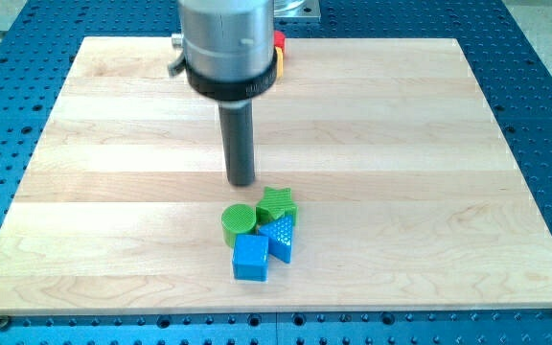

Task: Move the blue cube to the bottom left

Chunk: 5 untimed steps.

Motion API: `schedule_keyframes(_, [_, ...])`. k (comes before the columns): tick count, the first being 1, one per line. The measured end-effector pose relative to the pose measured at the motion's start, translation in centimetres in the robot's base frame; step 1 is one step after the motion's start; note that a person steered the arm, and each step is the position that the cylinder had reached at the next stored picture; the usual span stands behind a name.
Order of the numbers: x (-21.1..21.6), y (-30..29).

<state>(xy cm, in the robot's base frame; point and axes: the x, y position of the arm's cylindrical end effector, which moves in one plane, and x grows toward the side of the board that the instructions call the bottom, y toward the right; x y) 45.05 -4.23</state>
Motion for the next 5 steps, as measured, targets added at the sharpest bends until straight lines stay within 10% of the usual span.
schedule_keyframes(3, [-3.9,1.4])
schedule_keyframes(5, [2.8,12.6])
